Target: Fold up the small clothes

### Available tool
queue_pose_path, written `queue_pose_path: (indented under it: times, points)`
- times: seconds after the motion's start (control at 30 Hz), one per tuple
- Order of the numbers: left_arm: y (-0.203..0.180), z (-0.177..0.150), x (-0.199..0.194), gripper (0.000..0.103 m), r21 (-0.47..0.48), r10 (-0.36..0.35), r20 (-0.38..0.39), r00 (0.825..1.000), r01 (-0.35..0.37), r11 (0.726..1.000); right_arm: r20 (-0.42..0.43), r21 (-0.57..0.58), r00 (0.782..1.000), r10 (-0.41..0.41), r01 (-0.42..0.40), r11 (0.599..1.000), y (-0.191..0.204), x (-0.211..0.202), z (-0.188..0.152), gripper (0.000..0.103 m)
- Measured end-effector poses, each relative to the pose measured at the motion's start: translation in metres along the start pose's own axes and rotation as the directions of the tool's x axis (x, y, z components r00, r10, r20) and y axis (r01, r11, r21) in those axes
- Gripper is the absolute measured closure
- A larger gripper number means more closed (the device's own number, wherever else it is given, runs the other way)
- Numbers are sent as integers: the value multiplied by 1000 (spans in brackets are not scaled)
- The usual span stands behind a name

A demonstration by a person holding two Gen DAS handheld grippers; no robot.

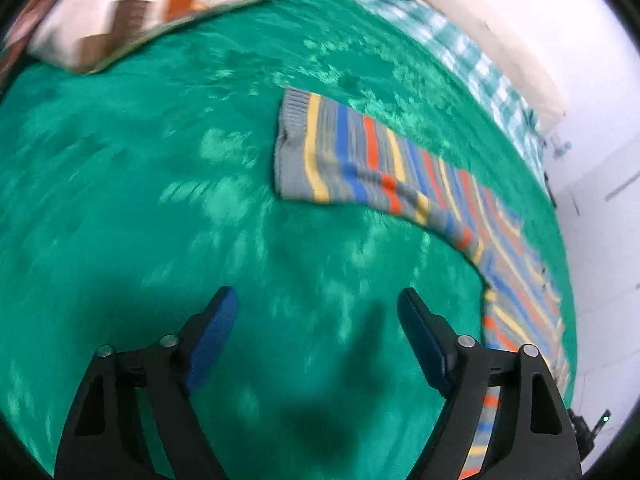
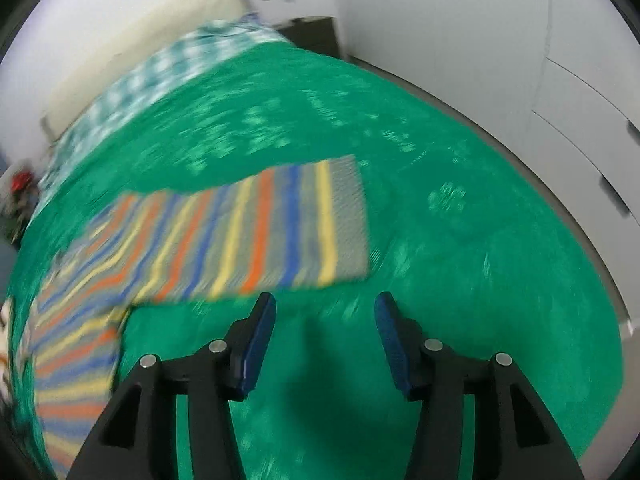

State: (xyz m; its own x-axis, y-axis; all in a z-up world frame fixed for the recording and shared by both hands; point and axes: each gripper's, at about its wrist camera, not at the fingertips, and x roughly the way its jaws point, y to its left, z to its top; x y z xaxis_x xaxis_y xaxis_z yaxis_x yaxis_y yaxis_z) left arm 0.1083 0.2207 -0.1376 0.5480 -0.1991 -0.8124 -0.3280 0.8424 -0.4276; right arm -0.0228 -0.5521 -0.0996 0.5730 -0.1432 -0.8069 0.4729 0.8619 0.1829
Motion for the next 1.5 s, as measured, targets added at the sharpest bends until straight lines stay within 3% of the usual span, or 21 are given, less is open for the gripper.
queue_pose_path:
  times: [0.03, 0.1, 0.27, 0.37, 0.4, 0.47, 0.6, 0.7, 0.8, 0.87, 0.97, 1.03, 1.1, 1.17, 1.3, 1.4, 1.5]
  points:
    - [-3, 9, 7, 34, 22, 23, 10, 1000, -23, 999, -1, -15, 1000, 25, -25, 1000, 5, -7, -10, 51]
    - [-4, 23, 16, 35, 12, 26, 41, 999, -27, 1000, -6, -34, 997, 72, -72, 997, 18, -19, -30, 51]
    - [3, 39, 30, 50, -139, -57, 119, 991, 73, 988, -11, -109, 994, 106, -107, 988, 50, -31, -71, 51]
    - [12, 39, 38, 89, -204, -74, 141, 987, 102, 974, -16, -145, 993, 121, -122, 982, 71, -26, -79, 51]
    - [17, 39, 40, 96, -225, -99, 144, 985, 130, 966, -16, -155, 992, 124, -125, 980, 75, -25, -80, 51]
    - [25, 40, 41, 98, -265, -119, 136, 984, 152, 952, -19, -173, 993, 121, -122, 977, 81, -19, -80, 51]
    - [16, 45, 17, 99, -193, -13, 78, 997, 28, 981, 3, -207, 994, 108, -105, 973, 82, -28, -84, 51]
    - [11, 52, 14, 99, -77, 127, 65, 990, -121, 990, 43, -223, 994, 104, -92, 970, 84, -34, -86, 51]
    - [6, 53, 31, 99, -6, 200, 23, 980, -200, 980, 11, -221, 995, 96, -91, 971, 86, -24, -87, 51]
    - [0, 52, 34, 97, 35, 235, 26, 972, -236, 971, -3, -222, 996, 89, -88, 971, 86, -20, -88, 51]
    - [-9, 49, 23, 77, 32, 277, 36, 960, -278, 960, -5, -236, 998, 67, -67, 970, 88, -20, -90, 47]
    - [-22, 36, 4, 32, 72, 319, 83, 944, -325, 943, 20, -263, 999, 31, -25, 964, 93, -25, -91, 30]
    - [-41, 16, -19, 18, 140, 309, 151, 939, -330, 934, 44, -310, 999, 18, -4, 951, 105, -33, -95, 29]
    - [-70, -10, -35, 17, 240, 250, 167, 954, -285, 928, 35, -353, 999, 24, -10, 936, 123, -39, -101, 29]
    - [-128, -76, -49, 15, 422, 91, 79, 993, -116, 899, 13, -424, 998, 58, -47, 905, 165, -49, -122, 29]
    - [-164, -130, -41, 15, 525, 23, -1, 1000, -19, 851, 24, -482, 995, 93, -70, 873, 193, -55, -139, 29]
    - [-177, -166, -24, 15, 594, 37, -33, 999, -10, 804, -10, -527, 993, 118, -106, 843, 210, -48, -156, 29]
